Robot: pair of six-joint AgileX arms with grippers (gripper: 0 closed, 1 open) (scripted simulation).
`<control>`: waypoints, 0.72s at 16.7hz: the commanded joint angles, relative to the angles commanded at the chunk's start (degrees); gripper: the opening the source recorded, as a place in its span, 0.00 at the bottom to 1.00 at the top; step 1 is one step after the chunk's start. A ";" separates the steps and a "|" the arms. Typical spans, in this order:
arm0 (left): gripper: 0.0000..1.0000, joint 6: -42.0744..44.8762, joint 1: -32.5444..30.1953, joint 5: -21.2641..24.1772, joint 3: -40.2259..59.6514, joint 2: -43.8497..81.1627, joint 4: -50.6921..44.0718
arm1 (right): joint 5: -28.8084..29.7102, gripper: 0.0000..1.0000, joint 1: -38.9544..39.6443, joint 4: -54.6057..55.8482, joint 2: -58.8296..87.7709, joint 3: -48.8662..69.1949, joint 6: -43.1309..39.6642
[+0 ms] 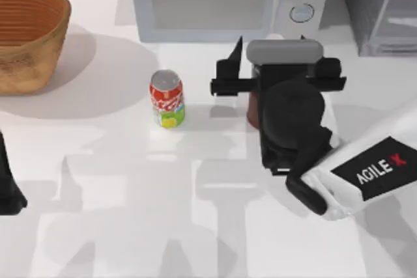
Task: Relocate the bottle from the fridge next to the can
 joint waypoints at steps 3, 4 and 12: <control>1.00 0.00 0.00 0.00 0.00 0.00 0.00 | 0.00 1.00 0.00 0.00 0.00 0.00 0.00; 1.00 0.00 0.00 0.00 0.00 0.00 0.00 | 0.00 1.00 0.00 0.00 0.00 0.00 0.00; 1.00 0.00 0.00 0.00 0.00 0.00 0.00 | 3.31 1.00 3.29 2.56 -2.78 -5.52 0.08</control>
